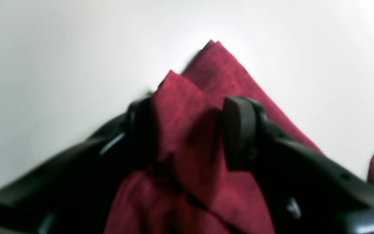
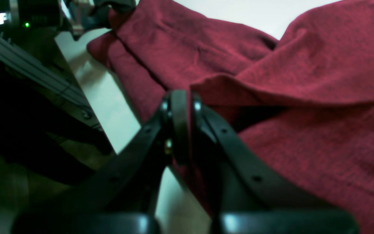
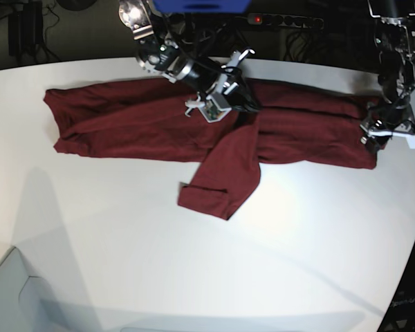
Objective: Layout the t-shirt on the table in an organized manner, then fold the t-shirt properly
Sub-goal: 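Lift the sleeve with the right gripper and fold it across the body, then grasp the sleeve cuff with the left gripper and pull it toward the shirt end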
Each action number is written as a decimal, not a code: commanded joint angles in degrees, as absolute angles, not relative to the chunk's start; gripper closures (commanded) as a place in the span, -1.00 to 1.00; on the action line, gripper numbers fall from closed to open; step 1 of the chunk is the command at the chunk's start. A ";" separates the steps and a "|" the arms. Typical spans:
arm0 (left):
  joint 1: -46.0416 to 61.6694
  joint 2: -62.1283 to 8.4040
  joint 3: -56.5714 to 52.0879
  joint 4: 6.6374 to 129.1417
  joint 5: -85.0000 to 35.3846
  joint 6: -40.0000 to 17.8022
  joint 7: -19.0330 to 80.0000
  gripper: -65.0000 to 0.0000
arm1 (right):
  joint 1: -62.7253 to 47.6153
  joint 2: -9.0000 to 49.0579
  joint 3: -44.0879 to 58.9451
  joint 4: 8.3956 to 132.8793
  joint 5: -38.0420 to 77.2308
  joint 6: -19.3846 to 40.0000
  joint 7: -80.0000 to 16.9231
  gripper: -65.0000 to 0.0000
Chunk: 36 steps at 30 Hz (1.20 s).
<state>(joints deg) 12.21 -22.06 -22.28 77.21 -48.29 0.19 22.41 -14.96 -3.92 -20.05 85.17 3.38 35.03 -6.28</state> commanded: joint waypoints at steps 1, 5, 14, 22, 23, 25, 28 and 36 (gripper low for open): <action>11.65 -23.16 -22.73 79.25 -48.92 -0.31 21.14 -0.01 | -14.81 -4.35 -20.44 86.02 4.53 35.47 -5.05 1.00; 11.74 -23.08 -22.73 81.19 -48.92 -0.31 21.14 -0.01 | -14.55 -4.35 -20.53 83.82 4.53 35.47 -5.14 0.95; 12.09 -23.08 -22.73 82.07 -48.92 -0.31 21.14 -0.01 | -16.84 -3.21 -20.53 84.53 4.53 35.47 -4.70 0.18; 14.64 -23.08 -22.99 84.62 -48.92 -0.31 21.14 -0.48 | -18.24 -1.36 -20.35 88.66 4.53 35.47 -5.05 0.17; 15.08 -23.08 -22.99 85.14 -48.92 -0.31 21.05 -0.60 | -18.24 -1.27 -20.35 88.75 4.62 35.47 -5.05 0.17; 15.52 -23.08 -22.99 86.55 -48.92 -0.40 20.70 -0.80 | -18.24 -1.19 -20.35 88.66 4.62 35.47 -5.05 0.17; 16.48 -21.23 -23.43 89.54 -48.92 -0.40 20.53 -0.96 | -18.68 -0.40 -20.35 88.66 4.70 35.47 -5.05 0.17; 16.84 -15.87 -27.82 100.88 -48.31 -0.40 21.14 -0.97 | -19.91 2.07 -20.00 90.24 4.79 35.47 -4.62 0.17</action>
<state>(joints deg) 17.30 -15.22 -27.75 99.48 -48.07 0.27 22.17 -20.10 2.24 -20.01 88.77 3.57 34.89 -6.44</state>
